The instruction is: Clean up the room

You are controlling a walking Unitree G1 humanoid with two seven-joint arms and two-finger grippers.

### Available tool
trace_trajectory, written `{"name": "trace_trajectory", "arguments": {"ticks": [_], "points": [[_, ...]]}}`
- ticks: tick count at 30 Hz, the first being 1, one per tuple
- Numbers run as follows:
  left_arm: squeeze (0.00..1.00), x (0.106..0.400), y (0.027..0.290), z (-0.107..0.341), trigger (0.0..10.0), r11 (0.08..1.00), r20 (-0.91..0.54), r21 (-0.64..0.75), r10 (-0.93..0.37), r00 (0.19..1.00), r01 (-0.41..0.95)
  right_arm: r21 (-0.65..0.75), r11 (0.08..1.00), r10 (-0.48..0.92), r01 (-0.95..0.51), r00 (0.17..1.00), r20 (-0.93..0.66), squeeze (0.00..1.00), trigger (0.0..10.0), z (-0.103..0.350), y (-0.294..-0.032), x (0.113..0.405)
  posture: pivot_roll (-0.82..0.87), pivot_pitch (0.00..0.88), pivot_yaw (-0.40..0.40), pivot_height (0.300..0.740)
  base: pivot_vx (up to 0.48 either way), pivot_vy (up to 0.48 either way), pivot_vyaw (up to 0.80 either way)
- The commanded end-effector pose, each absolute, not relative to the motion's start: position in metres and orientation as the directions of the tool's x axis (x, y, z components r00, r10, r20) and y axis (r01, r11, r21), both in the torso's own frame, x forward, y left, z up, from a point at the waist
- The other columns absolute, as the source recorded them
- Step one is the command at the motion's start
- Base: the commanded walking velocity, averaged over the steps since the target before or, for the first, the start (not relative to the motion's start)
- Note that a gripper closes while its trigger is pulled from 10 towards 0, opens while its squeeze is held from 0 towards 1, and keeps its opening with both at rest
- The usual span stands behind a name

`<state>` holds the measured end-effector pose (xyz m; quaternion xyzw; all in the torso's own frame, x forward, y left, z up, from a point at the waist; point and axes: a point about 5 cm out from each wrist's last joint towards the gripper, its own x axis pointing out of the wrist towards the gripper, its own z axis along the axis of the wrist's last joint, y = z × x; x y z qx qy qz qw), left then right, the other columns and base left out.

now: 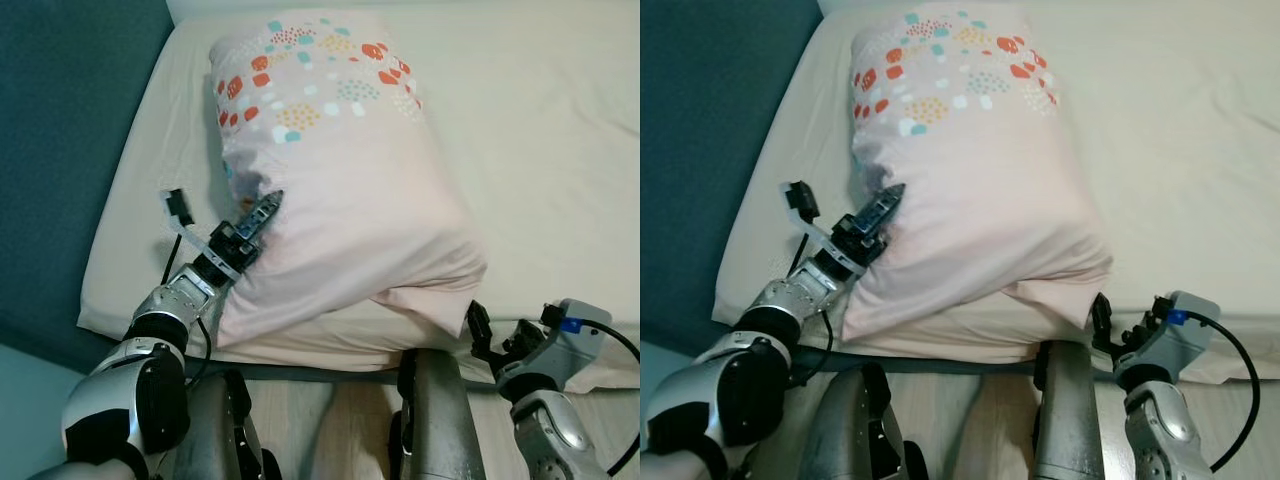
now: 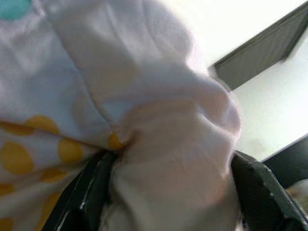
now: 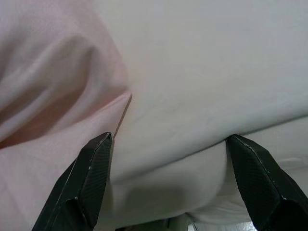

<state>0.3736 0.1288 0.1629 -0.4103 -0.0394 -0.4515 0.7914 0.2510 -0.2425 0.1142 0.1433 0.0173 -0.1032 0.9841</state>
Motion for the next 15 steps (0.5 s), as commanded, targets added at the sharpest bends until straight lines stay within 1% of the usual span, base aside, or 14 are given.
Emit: {"name": "trace_trajectory", "arguments": {"ticks": [1, 2, 3, 4, 5, 8, 9, 11, 13, 14, 15], "points": [[0.0, 0.369, 0.114, 0.146, 10.0, 0.305, 0.332, -0.627, -0.729, 0.599, 0.717, 0.274, 0.938, -0.199, 0.21, 0.978, -0.068, 0.0, 10.0, 0.111, -0.242, 0.252, -0.09, 0.297, 0.099, 0.406, 0.0, 0.0, 0.0], [0.0, 0.369, 0.11, 0.144, 10.0, 0.327, 0.309, -0.619, -0.735, 0.604, 0.714, 0.274, 0.938, -0.2, 0.21, 0.978, -0.065, 0.0, 10.0, 0.111, -0.242, 0.253, -0.09, 0.292, 0.099, 0.406, 0.0, 0.0, 0.0], [0.0, 0.37, 0.105, 0.141, 10.0, 0.38, 0.268, -0.606, -0.729, 0.63, 0.699, 0.275, 0.938, -0.2, 0.21, 0.978, -0.062, 0.0, 10.0, 0.111, -0.242, 0.255, -0.09, 0.284, 0.1, 0.406, 0.0, 0.0, 0.0], [0.0, 0.37, 0.105, 0.141, 10.0, 0.38, 0.268, -0.606, -0.729, 0.63, 0.699, 0.275, 0.938, -0.2, 0.21, 0.978, -0.062, 0.0, 10.0, 0.111, -0.242, 0.255, -0.09, 0.284, 0.1, 0.406, 0.0, 0.0, 0.0], [0.0, 0.37, 0.101, 0.139, 4.0, 0.41, 0.247, -0.604, -0.719, 0.649, 0.684, 0.277, 0.938, -0.202, 0.21, 0.978, -0.058, 0.0, 10.0, 0.112, -0.243, 0.256, -0.08, 0.275, 0.101, 0.406, 0.0, 0.0, 0.0], [0.0, 0.37, 0.101, 0.139, 4.0, 0.41, 0.247, -0.604, -0.719, 0.649, 0.684, 0.277, 0.938, -0.202, 0.21, 0.978, -0.058, 0.0, 10.0, 0.112, -0.243, 0.256, -0.08, 0.275, 0.101, 0.406, 0.0, 0.0, 0.0], [0.0, 0.37, 0.097, 0.138, 0.0, 0.422, 0.238, -0.604, -0.714, 0.658, 0.676, 0.279, 0.937, -0.203, 0.21, 0.978, -0.055, 0.0, 10.0, 0.112, -0.243, 0.259, -0.08, 0.263, 0.103, 0.406, 0.0, 0.0, 0.0], [0.0, 0.374, 0.094, 0.143, 0.0, 0.443, 0.238, -0.614, -0.684, 0.689, 0.653, 0.284, 0.936, -0.206, 0.208, 0.978, -0.037, 0.0, 10.0, 0.115, -0.245, 0.265, -0.08, 0.226, 0.105, 0.406, 0.0, 0.0, 0.0], [0.0, 0.374, 0.094, 0.143, 0.0, 0.443, 0.238, -0.614, -0.684, 0.689, 0.653, 0.284, 0.936, -0.206, 0.208, 0.978, -0.037, 0.0, 10.0, 0.115, -0.245, 0.265, -0.08, 0.226, 0.105, 0.406, 0.0, 0.0, 0.0], [0.0, 0.377, 0.095, 0.147, 0.0, 0.453, 0.242, -0.616, -0.669, 0.702, 0.644, 0.286, 0.935, -0.207, 0.207, 0.978, -0.031, 0.0, 10.0, 0.116, -0.245, 0.268, -0.08, 0.222, 0.105, 0.406, 0.0, 0.0, 0.0], [0.0, 0.383, 0.1, 0.158, 0.0, 0.467, 0.265, -0.617, -0.635, 0.726, 0.633, 0.29, 0.935, -0.209, 0.206, 0.978, -0.022, 0.0, 10.0, 0.118, -0.246, 0.272, -0.07, 0.198, 0.108, 0.406, 0.0, 0.0, 0.0]]}}
